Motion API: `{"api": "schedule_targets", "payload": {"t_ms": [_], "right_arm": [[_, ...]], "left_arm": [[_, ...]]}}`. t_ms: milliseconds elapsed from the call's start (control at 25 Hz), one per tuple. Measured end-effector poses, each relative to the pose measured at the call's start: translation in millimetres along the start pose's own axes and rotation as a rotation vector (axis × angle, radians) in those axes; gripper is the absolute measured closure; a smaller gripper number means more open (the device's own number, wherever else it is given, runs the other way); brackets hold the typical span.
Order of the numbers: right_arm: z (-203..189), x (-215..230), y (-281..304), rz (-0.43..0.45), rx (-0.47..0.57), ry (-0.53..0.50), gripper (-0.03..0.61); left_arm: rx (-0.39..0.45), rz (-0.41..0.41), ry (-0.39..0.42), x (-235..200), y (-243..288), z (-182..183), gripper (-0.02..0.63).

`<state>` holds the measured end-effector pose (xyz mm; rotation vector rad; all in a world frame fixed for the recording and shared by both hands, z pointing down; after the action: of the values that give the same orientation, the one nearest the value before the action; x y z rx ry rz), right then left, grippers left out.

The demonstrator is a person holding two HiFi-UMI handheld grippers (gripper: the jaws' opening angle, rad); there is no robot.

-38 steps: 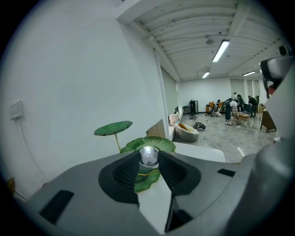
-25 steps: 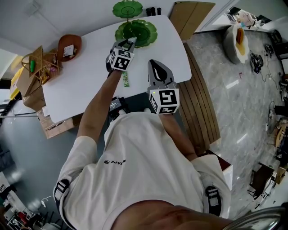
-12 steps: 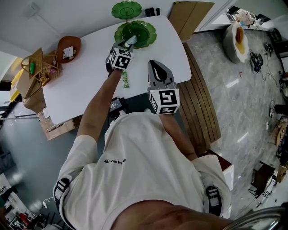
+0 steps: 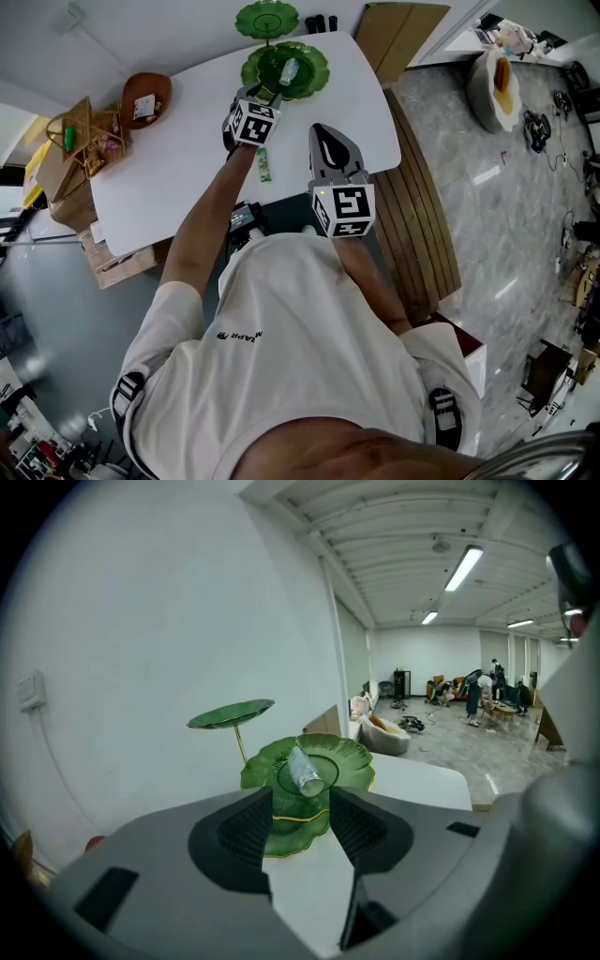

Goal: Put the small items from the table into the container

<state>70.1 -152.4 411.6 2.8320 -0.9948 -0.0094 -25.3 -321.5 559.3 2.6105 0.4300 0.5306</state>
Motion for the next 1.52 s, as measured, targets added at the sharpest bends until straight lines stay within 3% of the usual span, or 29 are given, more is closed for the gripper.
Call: {"api": "schedule_targets", "payload": {"t_ms": [520, 800, 1000, 1520], "right_arm": [[-1, -5, 0, 0.011, -0.002, -0.004, 0.572], [-1, -10, 2, 0.024, -0.002, -0.006, 0.572], [0, -15, 1, 0.035, 0.001, -0.007, 0.572], [-1, -27, -2, 0.057, -0.002, -0.008, 0.572]], "left_arm": [[0.058, 0.044, -0.077, -15, -19, 10, 0.444], [0.097, 0.047, -0.115, -19, -35, 20, 0.505], [0.125, 0.069, -0.128, -22, -48, 21, 0.587], [0.141, 0.130, -0.228, -33, -81, 17, 0.609]]}}
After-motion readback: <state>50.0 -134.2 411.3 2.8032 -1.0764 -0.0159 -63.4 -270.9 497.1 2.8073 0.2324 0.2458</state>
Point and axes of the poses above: the fingertips, and each gripper's own axes: y forward along the fingers, x to its right, z out of its top, the point moved 3 cm from there along -y, backward along the fingers, and after that the axes turned 15 degrees about z, right-handed, at the moved point
